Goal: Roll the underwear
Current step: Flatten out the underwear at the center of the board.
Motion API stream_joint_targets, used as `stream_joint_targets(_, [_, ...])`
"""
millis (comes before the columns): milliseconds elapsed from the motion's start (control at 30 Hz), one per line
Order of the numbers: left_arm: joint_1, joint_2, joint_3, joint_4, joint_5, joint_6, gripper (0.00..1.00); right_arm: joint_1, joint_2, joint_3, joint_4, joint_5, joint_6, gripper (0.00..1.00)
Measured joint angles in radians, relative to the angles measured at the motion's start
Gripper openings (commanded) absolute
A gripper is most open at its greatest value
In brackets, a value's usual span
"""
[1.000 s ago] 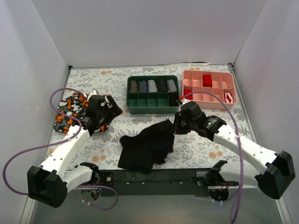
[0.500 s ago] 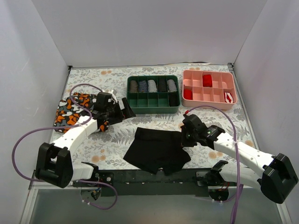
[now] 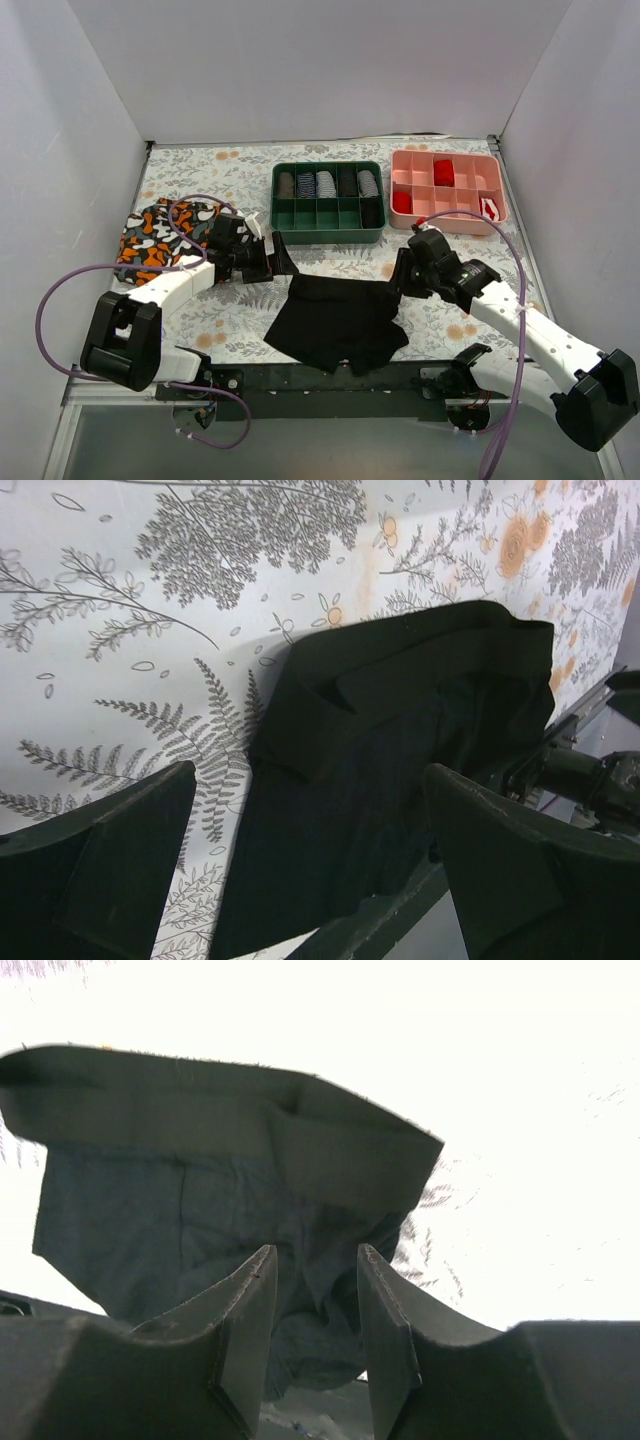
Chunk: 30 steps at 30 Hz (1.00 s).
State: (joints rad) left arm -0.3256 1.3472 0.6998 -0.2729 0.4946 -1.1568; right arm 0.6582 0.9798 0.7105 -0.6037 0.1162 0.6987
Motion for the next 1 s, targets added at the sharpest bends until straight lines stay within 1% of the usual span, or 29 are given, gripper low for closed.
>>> stream_joint_targets(67, [-0.004, -0.009, -0.015, 0.008, 0.016, -0.002, 0.91, -0.031, 0.000, 0.008, 0.001, -0.010, -0.016, 0.46])
stream_joint_targets(133, [-0.006, -0.009, -0.019, 0.018, 0.029, -0.004, 0.89, -0.066, 0.003, 0.009, 0.002, -0.029, -0.030, 0.46])
stream_joint_targets(200, [-0.011, 0.002, -0.019, 0.031, 0.043, -0.004, 0.83, -0.096, 0.010, 0.009, 0.007, -0.056, -0.045, 0.46])
stream_joint_targets(300, [-0.019, 0.031, -0.019, 0.044, 0.046, -0.010, 0.79, -0.151, 0.029, 0.009, 0.035, -0.124, -0.060, 0.46])
stream_joint_targets(500, [-0.050, 0.079, -0.027, 0.089, 0.043, -0.037, 0.78, -0.234, 0.071, -0.002, 0.083, -0.225, -0.070, 0.47])
stream_joint_targets(533, [-0.056, 0.085, -0.034, 0.102, 0.040, -0.043, 0.76, -0.245, 0.078, -0.010, 0.087, -0.233, -0.069, 0.47])
stream_joint_targets(633, [-0.075, 0.101, -0.051, 0.126, 0.034, -0.057, 0.73, -0.278, 0.100, -0.048, 0.102, -0.256, -0.066, 0.47])
stream_joint_targets(767, [-0.089, 0.105, -0.070, 0.144, 0.019, -0.069, 0.64, -0.321, 0.128, -0.102, 0.111, -0.270, -0.060, 0.47])
stream_joint_targets(833, [-0.091, 0.105, -0.074, 0.151, 0.012, -0.076, 0.61, -0.337, 0.132, -0.130, 0.121, -0.280, -0.057, 0.47])
stream_joint_targets(867, [-0.091, 0.105, -0.076, 0.158, 0.009, -0.077, 0.57, -0.345, 0.135, -0.143, 0.128, -0.287, -0.055, 0.47])
stream_joint_targets(933, [-0.092, 0.105, -0.079, 0.170, 0.003, -0.081, 0.52, -0.358, 0.142, -0.167, 0.159, -0.307, -0.052, 0.47])
stream_joint_targets(1000, [-0.093, 0.108, -0.079, 0.182, -0.003, -0.081, 0.48, -0.370, 0.148, -0.190, 0.192, -0.332, -0.047, 0.47])
